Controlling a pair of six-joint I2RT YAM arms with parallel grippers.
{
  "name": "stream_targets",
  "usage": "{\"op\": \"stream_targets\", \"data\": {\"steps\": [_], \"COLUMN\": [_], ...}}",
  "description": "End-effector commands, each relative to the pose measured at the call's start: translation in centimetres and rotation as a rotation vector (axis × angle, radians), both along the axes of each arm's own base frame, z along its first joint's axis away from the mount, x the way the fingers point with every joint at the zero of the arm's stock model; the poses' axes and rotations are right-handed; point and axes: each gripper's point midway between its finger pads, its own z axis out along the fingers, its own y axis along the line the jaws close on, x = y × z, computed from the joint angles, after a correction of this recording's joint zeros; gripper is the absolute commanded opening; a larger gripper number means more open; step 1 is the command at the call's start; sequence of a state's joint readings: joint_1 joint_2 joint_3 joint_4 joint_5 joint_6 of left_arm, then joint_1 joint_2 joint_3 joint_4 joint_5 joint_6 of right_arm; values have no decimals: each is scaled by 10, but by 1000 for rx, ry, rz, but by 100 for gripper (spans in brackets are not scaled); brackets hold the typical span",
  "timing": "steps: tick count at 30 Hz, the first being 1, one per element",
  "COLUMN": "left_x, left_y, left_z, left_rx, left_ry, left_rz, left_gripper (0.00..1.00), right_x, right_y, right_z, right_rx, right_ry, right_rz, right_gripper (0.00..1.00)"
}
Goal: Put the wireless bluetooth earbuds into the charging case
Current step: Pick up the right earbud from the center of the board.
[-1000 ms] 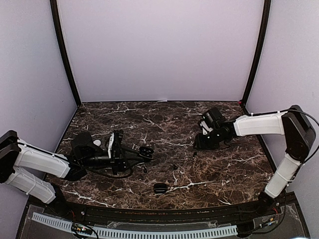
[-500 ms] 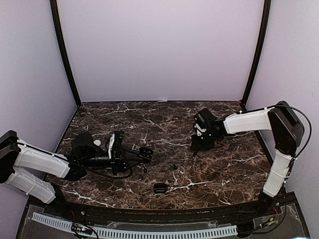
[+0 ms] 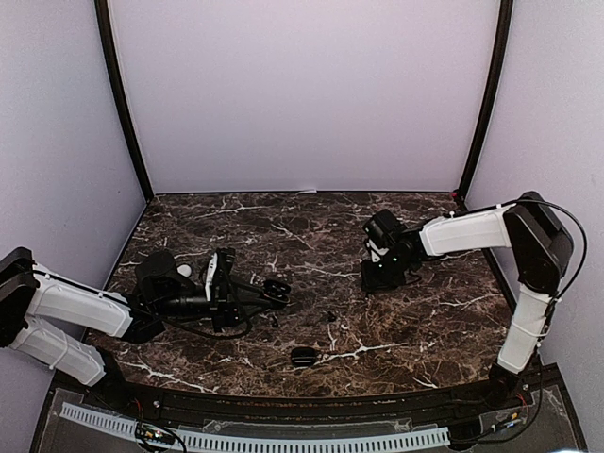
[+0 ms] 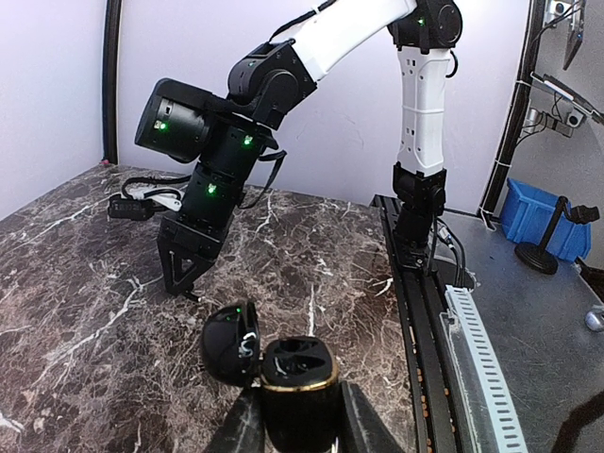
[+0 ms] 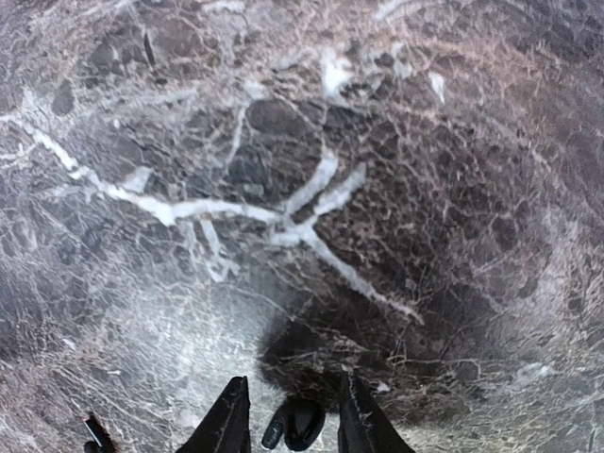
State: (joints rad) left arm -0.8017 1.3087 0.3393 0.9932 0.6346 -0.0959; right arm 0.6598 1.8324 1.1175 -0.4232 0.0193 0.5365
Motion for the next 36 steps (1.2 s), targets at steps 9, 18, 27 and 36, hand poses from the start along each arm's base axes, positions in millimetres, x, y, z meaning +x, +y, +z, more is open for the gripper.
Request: {"op": "stream_targets", "data": {"steps": [9, 18, 27, 36], "left_x": [-4, -4, -4, -4], "left_y": [-1, -1, 2, 1], "left_z": [8, 9, 10, 9], "left_rx": [-18, -17, -16, -15], "left_ry": [-22, -25, -30, -26], "left_rz": [-21, -18, -9, -10], "left_gripper": [30, 31, 31, 31], "right_x": [-21, -42, -60, -94], "right_y": [2, 25, 33, 31], "right_z": [3, 18, 31, 43], "right_rx": [43, 127, 128, 250], "right_ry": [16, 10, -15, 18], "right_rz": [4, 54, 76, -157], "right_gripper": [19, 16, 16, 16]}}
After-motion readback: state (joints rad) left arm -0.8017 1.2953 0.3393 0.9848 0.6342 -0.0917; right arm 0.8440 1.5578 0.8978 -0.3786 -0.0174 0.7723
